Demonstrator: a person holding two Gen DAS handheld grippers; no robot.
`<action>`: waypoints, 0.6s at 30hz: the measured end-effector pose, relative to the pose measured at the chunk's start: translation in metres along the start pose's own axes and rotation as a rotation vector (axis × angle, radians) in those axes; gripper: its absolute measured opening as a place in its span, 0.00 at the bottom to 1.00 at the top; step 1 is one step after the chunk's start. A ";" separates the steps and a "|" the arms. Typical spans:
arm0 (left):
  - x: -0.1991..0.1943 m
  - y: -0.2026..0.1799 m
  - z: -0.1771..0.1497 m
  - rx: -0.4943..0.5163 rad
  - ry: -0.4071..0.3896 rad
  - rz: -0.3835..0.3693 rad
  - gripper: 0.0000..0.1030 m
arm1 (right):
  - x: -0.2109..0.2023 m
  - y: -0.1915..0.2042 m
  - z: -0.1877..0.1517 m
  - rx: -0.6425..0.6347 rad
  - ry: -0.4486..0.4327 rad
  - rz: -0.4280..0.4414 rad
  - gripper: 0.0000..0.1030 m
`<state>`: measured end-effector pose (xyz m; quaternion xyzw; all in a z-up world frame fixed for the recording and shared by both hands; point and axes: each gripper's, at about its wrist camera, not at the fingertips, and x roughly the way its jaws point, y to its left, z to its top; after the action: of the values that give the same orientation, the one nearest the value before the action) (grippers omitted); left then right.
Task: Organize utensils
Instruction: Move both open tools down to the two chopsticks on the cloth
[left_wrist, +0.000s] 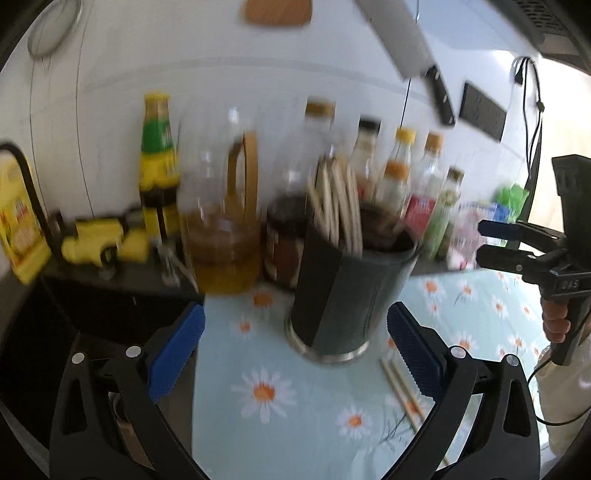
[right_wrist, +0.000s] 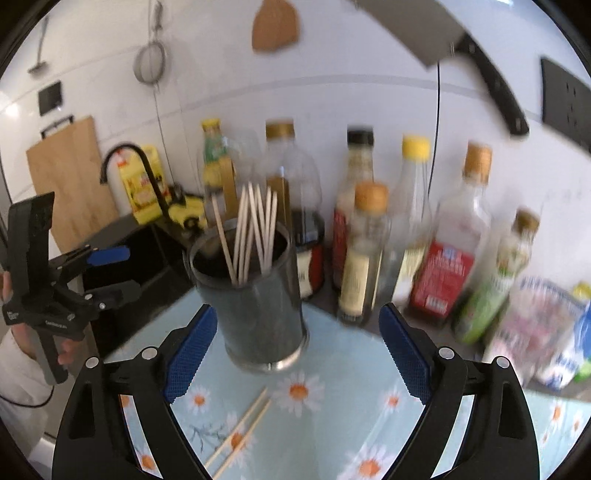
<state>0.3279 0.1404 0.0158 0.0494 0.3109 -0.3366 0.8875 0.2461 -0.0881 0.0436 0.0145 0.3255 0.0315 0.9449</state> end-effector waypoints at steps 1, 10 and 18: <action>0.006 0.002 -0.007 -0.006 0.027 -0.011 0.94 | 0.003 0.002 -0.006 0.001 0.017 -0.008 0.82; 0.045 0.005 -0.045 -0.025 0.194 -0.063 0.94 | 0.031 0.016 -0.071 0.064 0.170 -0.051 0.82; 0.071 -0.009 -0.064 0.005 0.321 -0.125 0.94 | 0.043 0.024 -0.121 0.141 0.253 -0.084 0.82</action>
<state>0.3302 0.1121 -0.0763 0.0853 0.4503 -0.3797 0.8036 0.2042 -0.0602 -0.0766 0.0631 0.4439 -0.0296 0.8933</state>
